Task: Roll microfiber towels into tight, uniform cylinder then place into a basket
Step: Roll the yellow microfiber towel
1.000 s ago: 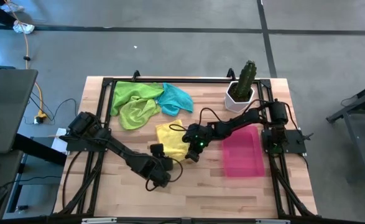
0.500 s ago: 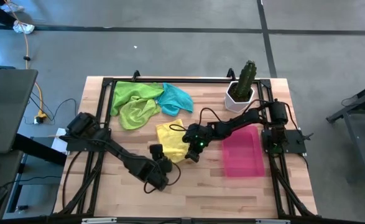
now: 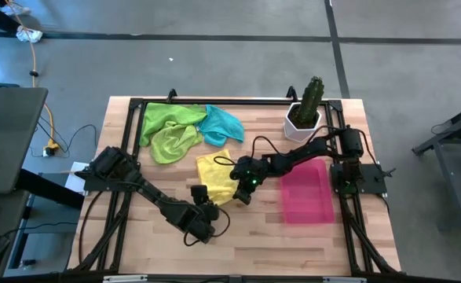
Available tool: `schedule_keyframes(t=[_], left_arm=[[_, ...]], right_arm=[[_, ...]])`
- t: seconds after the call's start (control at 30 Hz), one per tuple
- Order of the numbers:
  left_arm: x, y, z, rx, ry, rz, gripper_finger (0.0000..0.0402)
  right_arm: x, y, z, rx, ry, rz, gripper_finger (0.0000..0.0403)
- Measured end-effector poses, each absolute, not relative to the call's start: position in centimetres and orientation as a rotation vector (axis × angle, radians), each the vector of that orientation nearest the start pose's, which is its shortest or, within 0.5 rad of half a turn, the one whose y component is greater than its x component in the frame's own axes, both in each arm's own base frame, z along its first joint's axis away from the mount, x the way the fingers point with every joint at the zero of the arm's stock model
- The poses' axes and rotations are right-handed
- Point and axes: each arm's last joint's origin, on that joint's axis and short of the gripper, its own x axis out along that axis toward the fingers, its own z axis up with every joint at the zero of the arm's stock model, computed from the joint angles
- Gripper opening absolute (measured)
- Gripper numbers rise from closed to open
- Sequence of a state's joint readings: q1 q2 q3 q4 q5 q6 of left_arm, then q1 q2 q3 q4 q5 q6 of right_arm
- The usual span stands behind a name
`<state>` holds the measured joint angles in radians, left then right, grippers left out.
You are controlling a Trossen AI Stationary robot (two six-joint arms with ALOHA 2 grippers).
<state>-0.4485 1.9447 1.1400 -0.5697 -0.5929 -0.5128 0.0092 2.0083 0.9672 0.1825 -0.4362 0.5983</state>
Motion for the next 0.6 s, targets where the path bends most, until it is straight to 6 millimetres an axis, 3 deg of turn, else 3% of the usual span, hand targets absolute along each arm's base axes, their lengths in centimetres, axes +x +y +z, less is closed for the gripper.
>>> schedule_keyframes(t=[0.27,0.6], left_arm=[[32.26,-12.74,11.99,0.192,1.146,0.428,0.0161],[32.36,-12.46,11.87,0.087,1.190,0.405,0.0009]], right_arm=[[36.85,1.92,9.02,0.723,0.955,0.153,0.0001],[36.83,1.99,9.00,0.613,0.940,0.200,0.0002]])
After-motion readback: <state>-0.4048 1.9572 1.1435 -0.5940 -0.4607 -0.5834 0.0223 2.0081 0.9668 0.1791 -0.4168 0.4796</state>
